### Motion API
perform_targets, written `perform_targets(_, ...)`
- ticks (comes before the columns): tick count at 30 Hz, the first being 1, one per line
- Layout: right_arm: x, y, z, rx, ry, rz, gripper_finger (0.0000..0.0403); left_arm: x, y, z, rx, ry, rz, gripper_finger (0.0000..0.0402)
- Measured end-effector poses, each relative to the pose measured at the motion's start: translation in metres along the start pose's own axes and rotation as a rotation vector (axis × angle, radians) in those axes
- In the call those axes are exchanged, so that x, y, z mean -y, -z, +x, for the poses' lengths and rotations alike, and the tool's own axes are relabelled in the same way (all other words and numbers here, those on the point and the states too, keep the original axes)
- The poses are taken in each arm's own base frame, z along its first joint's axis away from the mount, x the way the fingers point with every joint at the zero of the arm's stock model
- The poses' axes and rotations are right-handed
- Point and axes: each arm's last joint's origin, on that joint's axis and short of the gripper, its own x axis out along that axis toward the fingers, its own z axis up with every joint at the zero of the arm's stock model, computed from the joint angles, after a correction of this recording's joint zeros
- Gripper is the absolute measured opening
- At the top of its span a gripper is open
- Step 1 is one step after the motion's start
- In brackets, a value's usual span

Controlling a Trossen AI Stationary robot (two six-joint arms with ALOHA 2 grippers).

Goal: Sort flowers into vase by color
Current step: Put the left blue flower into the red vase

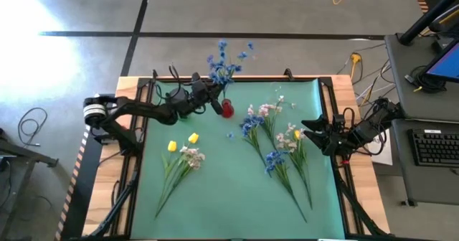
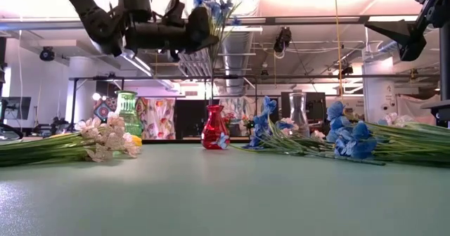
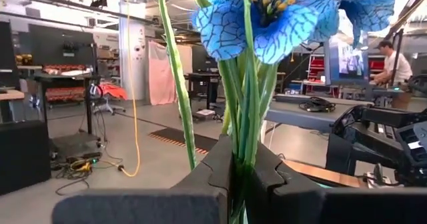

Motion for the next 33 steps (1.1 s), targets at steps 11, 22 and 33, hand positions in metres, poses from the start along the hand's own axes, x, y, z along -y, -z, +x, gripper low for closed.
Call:
perform_targets(11,0.000,0.000,0.000,-0.001,0.000,-0.001,0.0320,0.001,0.024,0.004,-0.036,-0.002,-0.048,0.0000)
perform_targets(22,0.000,0.000,0.000,-0.001,-0.001,-0.001,0.0320,0.000,0.036,-0.001,-0.102,-0.006,-0.122,0.0000)
perform_targets(33,0.000,0.000,0.000,-0.003,-0.001,-0.003,0.0320,0.003,0.041,-0.005,-0.125,0.005,-0.109,0.0061)
